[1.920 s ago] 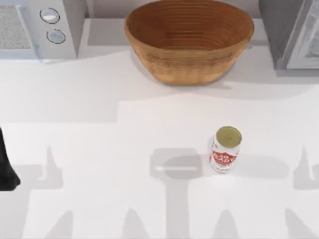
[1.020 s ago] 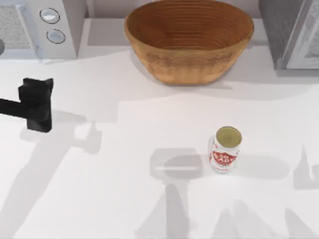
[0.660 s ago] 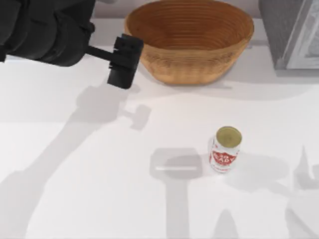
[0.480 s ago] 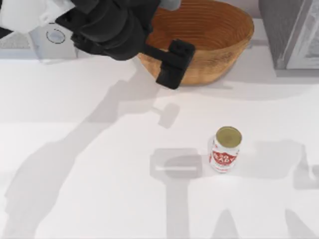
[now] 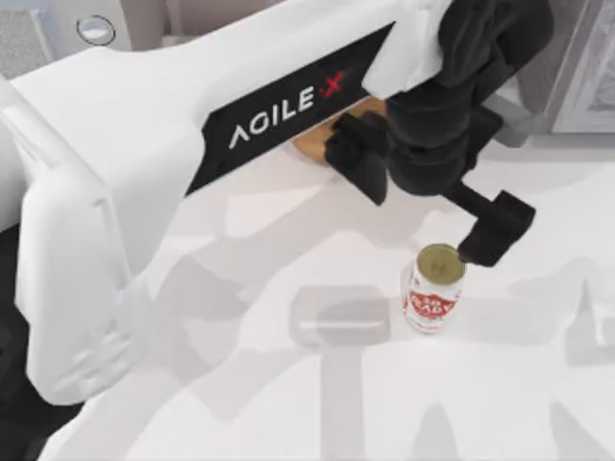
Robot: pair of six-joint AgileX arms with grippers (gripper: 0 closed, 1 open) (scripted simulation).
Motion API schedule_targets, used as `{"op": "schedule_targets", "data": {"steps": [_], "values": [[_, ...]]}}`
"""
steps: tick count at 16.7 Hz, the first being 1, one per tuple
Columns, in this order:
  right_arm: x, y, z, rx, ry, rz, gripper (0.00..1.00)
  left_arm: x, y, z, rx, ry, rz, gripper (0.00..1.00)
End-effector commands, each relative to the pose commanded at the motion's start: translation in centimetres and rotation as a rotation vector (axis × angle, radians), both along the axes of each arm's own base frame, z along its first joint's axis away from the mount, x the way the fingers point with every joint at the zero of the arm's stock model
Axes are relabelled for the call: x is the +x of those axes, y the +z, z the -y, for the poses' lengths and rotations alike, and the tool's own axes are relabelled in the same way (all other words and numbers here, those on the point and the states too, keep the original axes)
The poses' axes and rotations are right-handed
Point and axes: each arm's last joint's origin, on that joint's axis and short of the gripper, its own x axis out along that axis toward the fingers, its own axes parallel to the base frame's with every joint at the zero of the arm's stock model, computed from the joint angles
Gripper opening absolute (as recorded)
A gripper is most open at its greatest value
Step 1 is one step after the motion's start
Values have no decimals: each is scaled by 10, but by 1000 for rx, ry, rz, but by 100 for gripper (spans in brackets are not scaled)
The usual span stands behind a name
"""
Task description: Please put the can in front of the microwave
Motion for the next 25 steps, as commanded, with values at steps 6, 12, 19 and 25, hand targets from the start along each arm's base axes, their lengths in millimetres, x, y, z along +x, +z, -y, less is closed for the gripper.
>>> {"op": "schedule_targets", "data": {"steps": [6, 12, 19, 25], "values": [[0, 0, 0, 0, 0, 0, 100, -6, -23, 24, 53, -36, -43, 100], [0, 0, 0, 0, 0, 0, 100, -4, -35, 25, 54, -36, -44, 100], [0, 0, 0, 0, 0, 0, 100, -2, -83, 29, 53, -36, -43, 100], [0, 0, 0, 0, 0, 0, 100, -2, -83, 29, 53, -36, -43, 77]]}}
